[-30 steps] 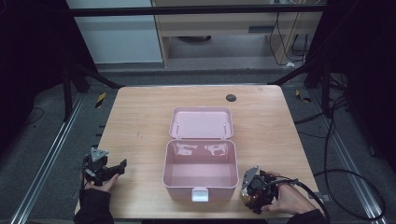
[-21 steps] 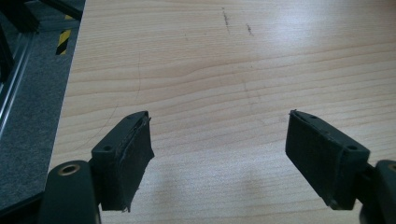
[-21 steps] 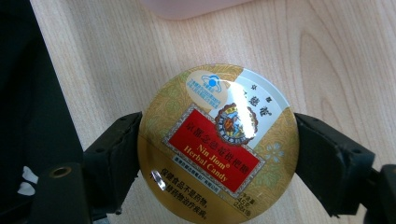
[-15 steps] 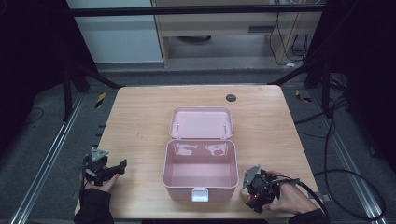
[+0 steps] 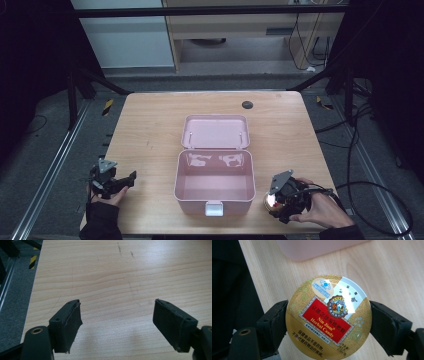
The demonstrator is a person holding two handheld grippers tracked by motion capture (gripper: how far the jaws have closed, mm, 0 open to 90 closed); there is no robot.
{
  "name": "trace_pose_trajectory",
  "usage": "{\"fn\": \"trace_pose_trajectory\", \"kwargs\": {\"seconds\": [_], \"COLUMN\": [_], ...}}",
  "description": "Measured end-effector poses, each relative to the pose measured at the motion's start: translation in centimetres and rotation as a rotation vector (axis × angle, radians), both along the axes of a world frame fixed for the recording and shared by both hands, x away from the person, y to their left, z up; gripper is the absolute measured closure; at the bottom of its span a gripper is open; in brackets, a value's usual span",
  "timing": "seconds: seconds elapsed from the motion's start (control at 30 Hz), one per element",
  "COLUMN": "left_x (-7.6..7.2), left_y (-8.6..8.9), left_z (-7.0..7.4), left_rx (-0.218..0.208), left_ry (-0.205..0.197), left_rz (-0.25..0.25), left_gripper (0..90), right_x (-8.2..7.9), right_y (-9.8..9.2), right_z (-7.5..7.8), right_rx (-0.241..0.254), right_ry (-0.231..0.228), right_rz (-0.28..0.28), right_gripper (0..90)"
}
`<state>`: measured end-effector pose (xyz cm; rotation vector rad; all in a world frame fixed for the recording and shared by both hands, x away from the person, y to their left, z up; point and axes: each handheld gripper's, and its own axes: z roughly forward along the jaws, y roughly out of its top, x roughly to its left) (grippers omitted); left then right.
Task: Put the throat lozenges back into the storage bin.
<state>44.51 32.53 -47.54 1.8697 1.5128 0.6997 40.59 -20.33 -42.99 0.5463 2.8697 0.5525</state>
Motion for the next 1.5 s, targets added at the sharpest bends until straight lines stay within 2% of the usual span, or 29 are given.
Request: {"fn": "trace_pose_trajectory", "kwargs": {"seconds": [0.03,0.07,0.17,0.27,0.33,0.4,0.43,0.47,0.5,0.6,0.83,1.03,1.17,1.5], "left_x": [0.0,0.0,0.0,0.0,0.0,0.0,0.0,0.0,0.0,0.0,0.0,0.0,0.0,0.0], "left_y": [0.0,0.0,0.1,0.0,0.0,0.0,0.0,0.0,0.0,0.0,0.0,0.0,0.1,0.1], "left_z": [0.0,0.0,0.0,0.0,0.0,0.0,0.0,0.0,0.0,0.0,0.0,0.0,0.0,0.0], "left_rx": [0.001,0.000,-0.003,-0.002,-0.001,-0.002,-0.001,-0.001,-0.001,-0.001,0.000,0.000,-0.001,-0.002], "left_ry": [0.000,0.000,-0.001,-0.001,-0.001,0.000,0.000,0.000,0.000,0.000,0.003,0.003,0.003,0.001], "left_rz": [0.000,0.000,0.001,0.000,-0.001,-0.001,-0.001,-0.001,-0.001,-0.001,-0.004,-0.005,-0.004,-0.004], "left_gripper": [21.8,21.8,21.9,21.9,21.9,22.0,22.0,22.0,22.0,22.0,22.0,22.0,22.0,22.2], "right_x": [0.1,0.1,0.2,0.3,0.3,0.4,0.5,0.5,0.6,0.6,1.0,2.0,2.5,3.2], "right_y": [-0.1,-0.1,-0.3,-0.4,-0.4,-0.5,-0.5,-0.5,-0.5,-0.4,0.3,1.4,2.3,4.8], "right_z": [0.6,0.6,2.1,2.9,4.0,4.4,5.2,5.2,5.9,6.6,8.8,11.1,12.2,13.2], "right_rx": [0.016,0.016,0.033,0.042,0.060,0.061,0.071,0.071,0.078,0.094,0.093,0.099,0.101,0.095], "right_ry": [-0.011,-0.011,-0.042,-0.059,-0.076,-0.085,-0.099,-0.099,-0.112,-0.123,-0.155,-0.185,-0.196,-0.187], "right_rz": [-0.004,-0.004,-0.008,-0.011,-0.005,-0.007,-0.007,-0.007,-0.008,-0.005,0.011,0.037,0.051,0.099], "right_gripper": [20.7,20.7,20.7,20.7,20.7,20.7,20.7,20.7,20.6,20.7,20.7,20.7,20.7,20.7]}}
